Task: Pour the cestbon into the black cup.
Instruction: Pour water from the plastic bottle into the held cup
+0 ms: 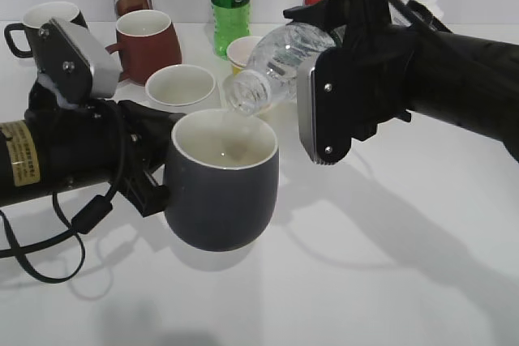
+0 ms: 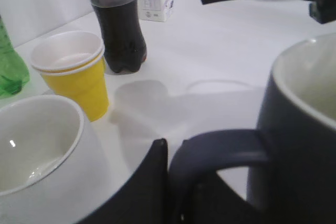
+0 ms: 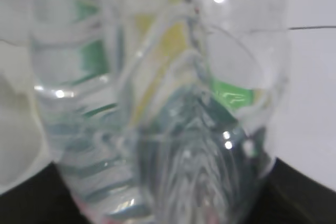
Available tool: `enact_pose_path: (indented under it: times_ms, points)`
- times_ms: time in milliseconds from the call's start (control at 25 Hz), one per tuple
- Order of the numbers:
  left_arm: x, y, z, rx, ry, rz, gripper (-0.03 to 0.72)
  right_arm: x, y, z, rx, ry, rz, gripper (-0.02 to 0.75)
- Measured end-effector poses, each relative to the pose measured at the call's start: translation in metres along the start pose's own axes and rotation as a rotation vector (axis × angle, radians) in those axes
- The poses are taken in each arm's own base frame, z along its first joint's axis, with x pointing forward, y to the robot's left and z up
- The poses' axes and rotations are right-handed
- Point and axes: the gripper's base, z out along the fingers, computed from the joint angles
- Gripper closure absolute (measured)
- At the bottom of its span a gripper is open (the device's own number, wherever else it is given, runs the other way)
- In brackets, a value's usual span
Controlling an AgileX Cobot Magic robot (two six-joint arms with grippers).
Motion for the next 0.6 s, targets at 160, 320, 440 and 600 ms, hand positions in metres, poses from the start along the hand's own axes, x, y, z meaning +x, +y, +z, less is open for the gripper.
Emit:
enact_pose_path:
  times_ms: [160,320,440,600]
  points:
    - [-0.0002,-0.0006,0.0,0.006,-0.002,0.007,0.65,0.0,0.0,0.0,0.0,0.0,-0.05,0.277]
    - [-0.0002,-0.0013,0.0,0.015,-0.002,0.018,0.65,0.0,-0.0001,0.0,0.001,0.0,-0.102,0.277]
    - [-0.0002,-0.0021,0.0001,0.024,0.0,0.031,0.65,0.0,-0.0002,0.0,0.002,0.0,-0.12,0.277]
    - [0.0001,-0.0037,0.0001,0.042,0.004,0.056,0.65,-0.0002,-0.0012,0.0,0.014,-0.001,-0.145,0.277]
